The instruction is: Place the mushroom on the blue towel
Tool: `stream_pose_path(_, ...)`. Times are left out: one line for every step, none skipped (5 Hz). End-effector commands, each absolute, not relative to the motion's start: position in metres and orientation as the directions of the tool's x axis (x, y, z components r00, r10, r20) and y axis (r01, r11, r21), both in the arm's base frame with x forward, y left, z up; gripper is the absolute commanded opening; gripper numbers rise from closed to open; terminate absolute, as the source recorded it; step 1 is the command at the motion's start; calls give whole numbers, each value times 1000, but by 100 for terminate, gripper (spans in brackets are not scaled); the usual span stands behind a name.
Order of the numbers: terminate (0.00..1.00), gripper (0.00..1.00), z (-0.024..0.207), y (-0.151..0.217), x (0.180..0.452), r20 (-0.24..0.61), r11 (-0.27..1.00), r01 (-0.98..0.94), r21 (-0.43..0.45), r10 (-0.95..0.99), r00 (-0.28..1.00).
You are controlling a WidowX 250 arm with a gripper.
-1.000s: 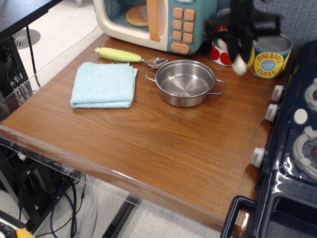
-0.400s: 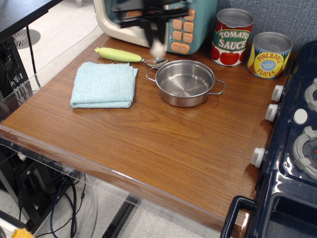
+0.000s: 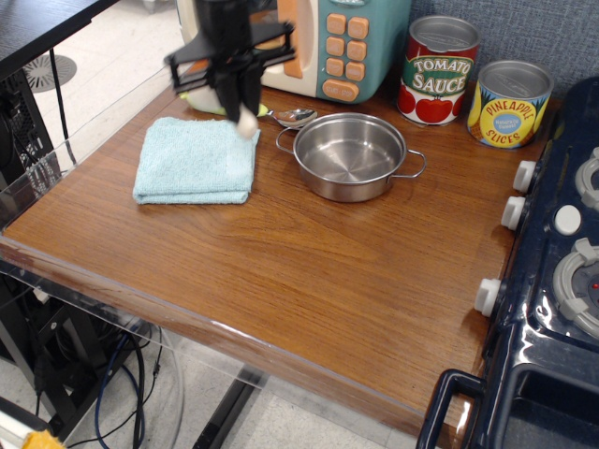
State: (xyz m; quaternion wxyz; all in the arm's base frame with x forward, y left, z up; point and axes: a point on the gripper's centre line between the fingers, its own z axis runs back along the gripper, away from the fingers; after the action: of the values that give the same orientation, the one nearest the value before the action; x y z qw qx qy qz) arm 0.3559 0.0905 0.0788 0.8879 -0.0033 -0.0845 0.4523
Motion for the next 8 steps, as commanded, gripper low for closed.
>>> stream_pose_path(0, 0, 64, 90, 337, 190, 486, -872, -62, 863, 467)
stream_pose_path(0, 0, 50, 92, 342, 187, 474, -878, -64, 870, 456)
stream_pose_path(0, 0, 45, 91, 344, 171, 465, -882, -71, 877, 449)
stream_pose_path(0, 100, 49, 91, 344, 158, 445, -888, -118, 891, 426)
stream_pose_path(0, 100, 56, 87, 345, 158, 482, -873, -71, 870, 467)
stream_pose_path(0, 100, 66, 81, 346, 149, 521, -852, -51, 847, 510)
stream_pose_path(0, 100, 77, 78, 345, 173, 548, -834, -58, 829, 532)
stream_pose_path(0, 100, 109, 68, 349, 242, 598, -799, -58, 785, 570)
